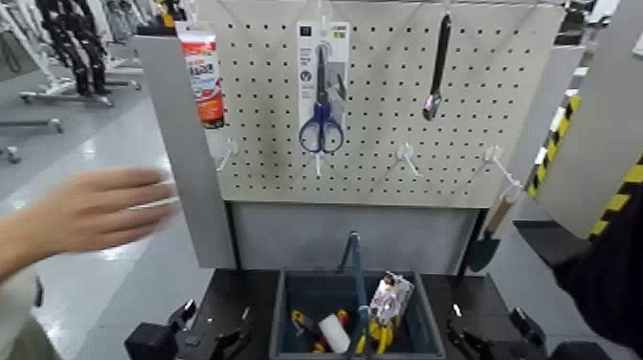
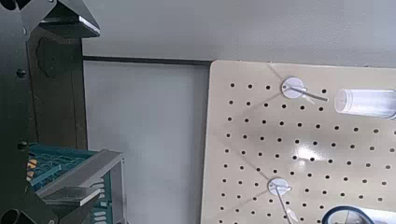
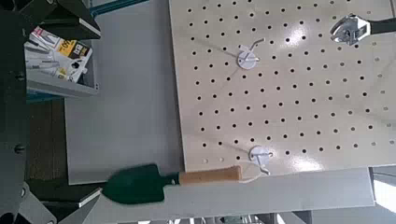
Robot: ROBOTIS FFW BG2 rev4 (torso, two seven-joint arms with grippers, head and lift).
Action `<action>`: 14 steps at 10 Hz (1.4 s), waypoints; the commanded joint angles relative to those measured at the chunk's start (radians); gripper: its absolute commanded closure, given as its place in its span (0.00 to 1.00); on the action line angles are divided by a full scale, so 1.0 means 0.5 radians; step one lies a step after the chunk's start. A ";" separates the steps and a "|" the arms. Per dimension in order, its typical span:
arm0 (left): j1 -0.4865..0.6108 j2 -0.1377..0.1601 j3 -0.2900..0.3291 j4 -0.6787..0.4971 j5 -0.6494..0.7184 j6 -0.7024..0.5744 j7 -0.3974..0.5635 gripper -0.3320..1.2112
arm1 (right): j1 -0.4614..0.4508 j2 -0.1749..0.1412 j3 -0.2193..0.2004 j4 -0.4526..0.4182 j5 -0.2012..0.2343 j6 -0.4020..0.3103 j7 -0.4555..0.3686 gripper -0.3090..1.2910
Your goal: Put the tool with the wooden handle into the crate.
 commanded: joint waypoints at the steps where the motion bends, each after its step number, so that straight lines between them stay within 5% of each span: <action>1: 0.002 0.000 0.004 0.000 0.001 0.000 0.000 0.29 | 0.008 0.005 -0.108 -0.069 0.009 0.096 0.125 0.27; 5: 0.002 -0.003 0.000 0.000 0.001 0.000 0.000 0.29 | -0.060 0.001 -0.403 -0.237 0.110 0.425 0.453 0.27; 8: 0.005 -0.003 0.004 0.000 0.001 0.000 0.003 0.29 | -0.149 -0.078 -0.568 -0.277 0.113 0.630 0.705 0.27; 14: 0.002 -0.003 0.000 0.000 -0.002 0.003 0.003 0.28 | -0.366 -0.370 -0.648 -0.200 0.117 0.879 0.950 0.27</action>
